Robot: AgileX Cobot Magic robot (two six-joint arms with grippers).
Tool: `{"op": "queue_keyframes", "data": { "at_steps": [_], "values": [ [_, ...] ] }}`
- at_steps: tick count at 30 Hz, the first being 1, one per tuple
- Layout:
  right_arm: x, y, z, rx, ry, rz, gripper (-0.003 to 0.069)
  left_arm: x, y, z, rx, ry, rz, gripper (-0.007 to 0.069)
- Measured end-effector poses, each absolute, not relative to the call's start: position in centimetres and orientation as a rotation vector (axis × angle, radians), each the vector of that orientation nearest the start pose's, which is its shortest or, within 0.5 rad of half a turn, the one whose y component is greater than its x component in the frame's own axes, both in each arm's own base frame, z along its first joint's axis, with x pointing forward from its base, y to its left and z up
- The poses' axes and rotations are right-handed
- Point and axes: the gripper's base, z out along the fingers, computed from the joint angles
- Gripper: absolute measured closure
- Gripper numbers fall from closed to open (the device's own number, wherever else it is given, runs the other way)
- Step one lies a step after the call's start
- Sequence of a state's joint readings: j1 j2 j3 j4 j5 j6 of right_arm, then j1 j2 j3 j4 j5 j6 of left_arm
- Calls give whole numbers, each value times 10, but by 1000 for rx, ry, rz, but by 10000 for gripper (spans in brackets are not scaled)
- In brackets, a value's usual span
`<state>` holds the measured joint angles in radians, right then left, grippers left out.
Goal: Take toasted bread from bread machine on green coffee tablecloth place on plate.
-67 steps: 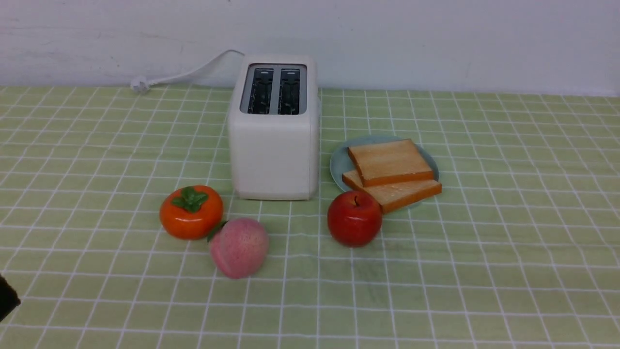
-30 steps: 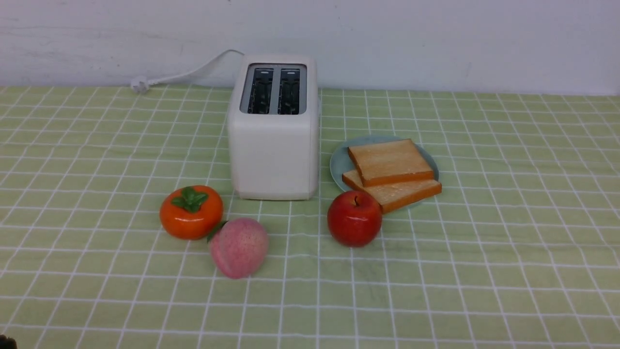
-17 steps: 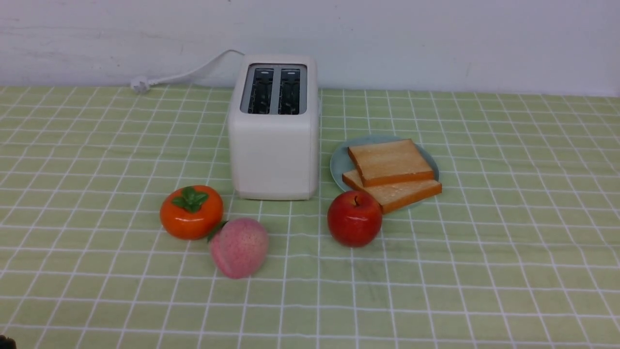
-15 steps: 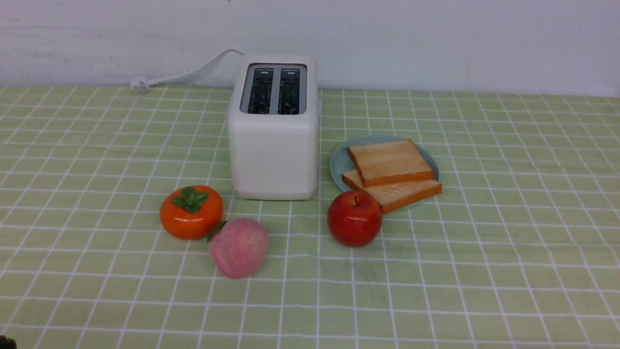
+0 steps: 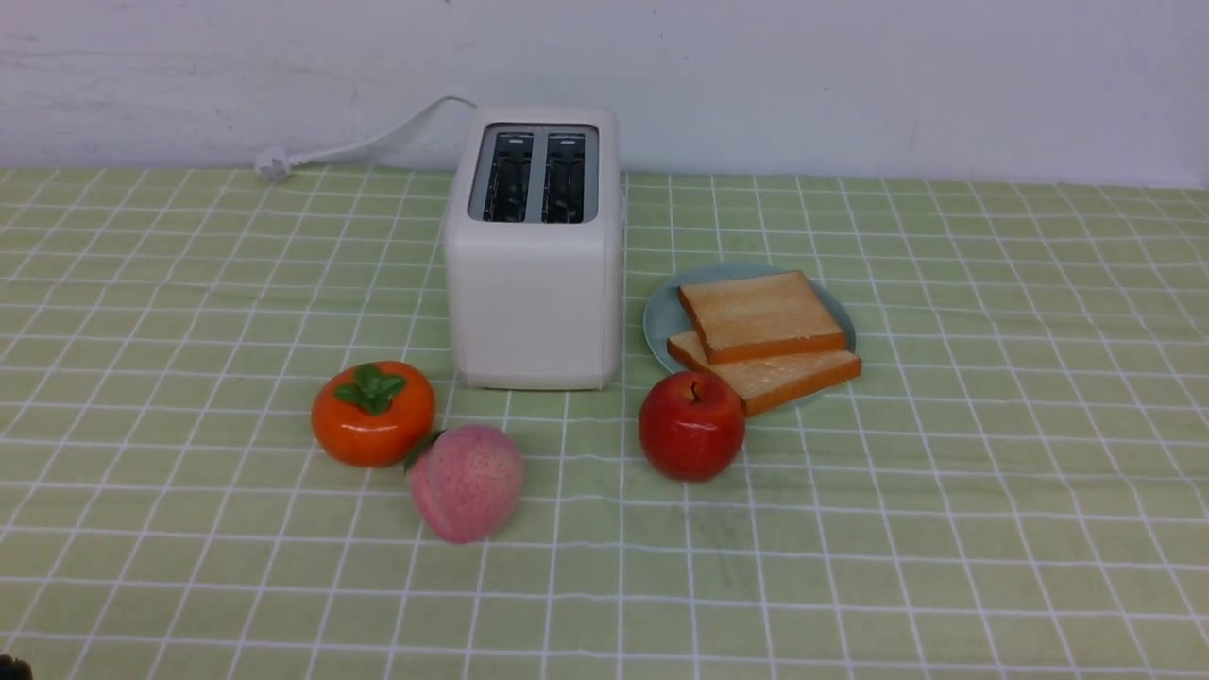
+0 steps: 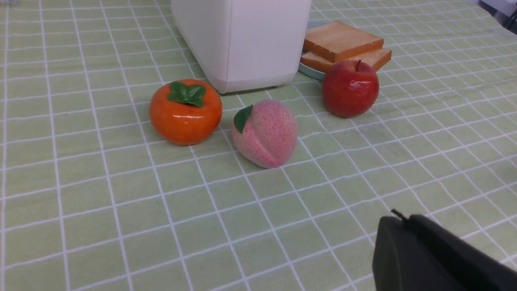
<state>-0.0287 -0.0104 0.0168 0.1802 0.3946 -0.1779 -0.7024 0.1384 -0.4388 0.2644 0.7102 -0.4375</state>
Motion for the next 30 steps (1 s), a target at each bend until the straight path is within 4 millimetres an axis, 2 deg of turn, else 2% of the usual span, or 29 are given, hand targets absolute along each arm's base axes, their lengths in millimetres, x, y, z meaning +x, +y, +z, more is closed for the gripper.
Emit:
{"op": "queue_keyframes", "data": {
  "at_steps": [11,17,20,21,23,24,26,27,29,30],
  "values": [
    [52,5,173,-32,1879,37,669,39,-9,287,324,1852,-428,626],
    [52,5,173,-32,1879,37,662,37,-6,286,197,1700,-361,637],
    [52,5,173,-32,1879,37,661,37,-6,268,104,1607,-291,637],
    [52,5,173,-32,1879,37,661,36,-6,269,97,1598,-289,637],
    [52,5,173,-32,1879,36,659,43,-7,243,26,1614,-235,637],
    [52,5,173,-32,1879,36,659,44,-7,241,21,1615,-232,637],
    [52,5,173,-32,1879,36,658,51,-6,212,-53,1679,-210,637],
    [52,5,173,-32,1879,36,657,51,-6,211,-63,1682,-211,637],
    [52,5,173,-32,1879,36,655,54,-6,188,-110,1742,-223,637],
    [52,5,173,-32,1879,36,655,54,-6,182,-120,1767,-229,637]
  ]
}}
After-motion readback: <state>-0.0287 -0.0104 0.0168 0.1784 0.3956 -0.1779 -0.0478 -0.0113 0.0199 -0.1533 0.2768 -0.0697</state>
